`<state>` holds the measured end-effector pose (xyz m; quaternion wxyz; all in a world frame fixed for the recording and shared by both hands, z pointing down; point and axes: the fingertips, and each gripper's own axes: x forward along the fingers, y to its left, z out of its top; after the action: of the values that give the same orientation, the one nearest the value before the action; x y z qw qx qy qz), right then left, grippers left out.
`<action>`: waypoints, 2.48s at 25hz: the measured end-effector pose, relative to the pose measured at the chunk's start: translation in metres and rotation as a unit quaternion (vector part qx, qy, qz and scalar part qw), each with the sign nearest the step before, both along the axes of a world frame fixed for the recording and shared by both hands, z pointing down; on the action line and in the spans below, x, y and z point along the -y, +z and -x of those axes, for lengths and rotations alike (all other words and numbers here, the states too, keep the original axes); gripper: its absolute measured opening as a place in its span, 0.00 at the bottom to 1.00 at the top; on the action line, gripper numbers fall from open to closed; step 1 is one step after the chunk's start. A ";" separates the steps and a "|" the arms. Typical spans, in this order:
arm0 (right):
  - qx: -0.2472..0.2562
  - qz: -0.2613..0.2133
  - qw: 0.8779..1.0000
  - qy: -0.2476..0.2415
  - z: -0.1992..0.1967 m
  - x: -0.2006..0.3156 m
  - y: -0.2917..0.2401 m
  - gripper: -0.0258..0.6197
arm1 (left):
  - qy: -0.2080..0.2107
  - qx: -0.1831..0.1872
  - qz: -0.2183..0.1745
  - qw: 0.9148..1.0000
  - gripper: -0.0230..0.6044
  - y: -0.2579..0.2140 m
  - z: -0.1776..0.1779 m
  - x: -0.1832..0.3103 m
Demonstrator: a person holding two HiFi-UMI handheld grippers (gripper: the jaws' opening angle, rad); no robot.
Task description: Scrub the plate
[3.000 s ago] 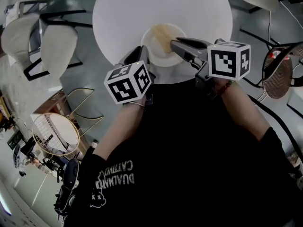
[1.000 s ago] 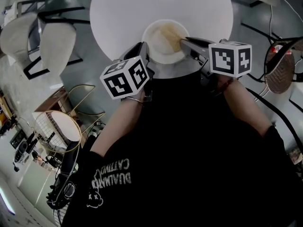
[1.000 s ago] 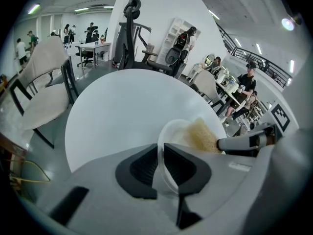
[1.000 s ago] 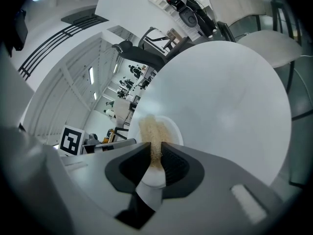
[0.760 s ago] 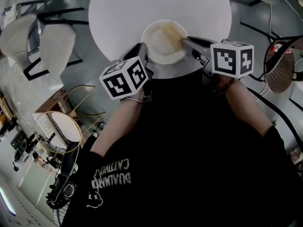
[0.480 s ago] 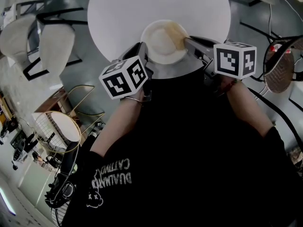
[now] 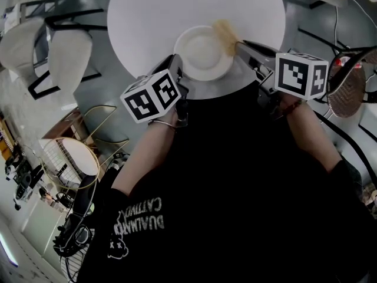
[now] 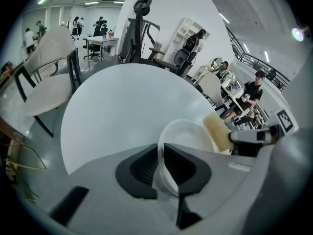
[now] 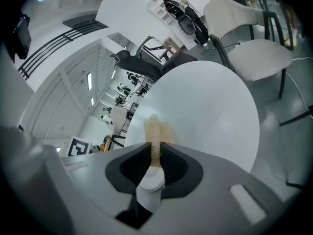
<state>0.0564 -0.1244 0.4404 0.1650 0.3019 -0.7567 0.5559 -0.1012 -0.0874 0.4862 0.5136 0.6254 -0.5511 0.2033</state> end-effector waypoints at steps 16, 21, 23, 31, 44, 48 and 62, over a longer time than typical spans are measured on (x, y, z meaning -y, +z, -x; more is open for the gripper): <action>0.023 0.018 0.981 -0.191 0.067 -0.038 0.019 0.13 | -0.067 -0.060 -0.021 0.996 0.10 0.005 -0.033 0.014; 0.015 0.021 0.981 -0.194 0.058 -0.033 0.022 0.13 | -0.065 -0.060 -0.024 0.996 0.10 0.003 -0.041 0.013; 0.013 0.016 0.980 -0.197 0.051 -0.034 0.022 0.13 | -0.065 -0.057 -0.027 0.996 0.10 0.001 -0.047 0.011; -0.001 0.015 0.981 -0.194 0.044 -0.034 0.020 0.13 | -0.068 -0.054 -0.035 0.996 0.09 -0.009 -0.043 0.006; -0.022 0.020 0.987 -0.156 0.037 -0.032 0.019 0.13 | -0.070 -0.049 -0.045 0.995 0.09 -0.019 -0.027 -0.011; -0.029 0.026 0.988 -0.149 0.035 -0.032 0.020 0.14 | -0.060 -0.050 -0.044 0.996 0.09 -0.022 -0.027 -0.016; -0.029 0.030 0.992 -0.118 0.013 -0.015 0.021 0.14 | -0.033 -0.037 -0.050 0.997 0.09 -0.031 -0.031 -0.011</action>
<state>0.0435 -0.1095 0.4611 0.2604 0.2218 -0.7650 0.5456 -0.0698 -0.0766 0.4554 0.5080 0.6389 -0.5618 0.1346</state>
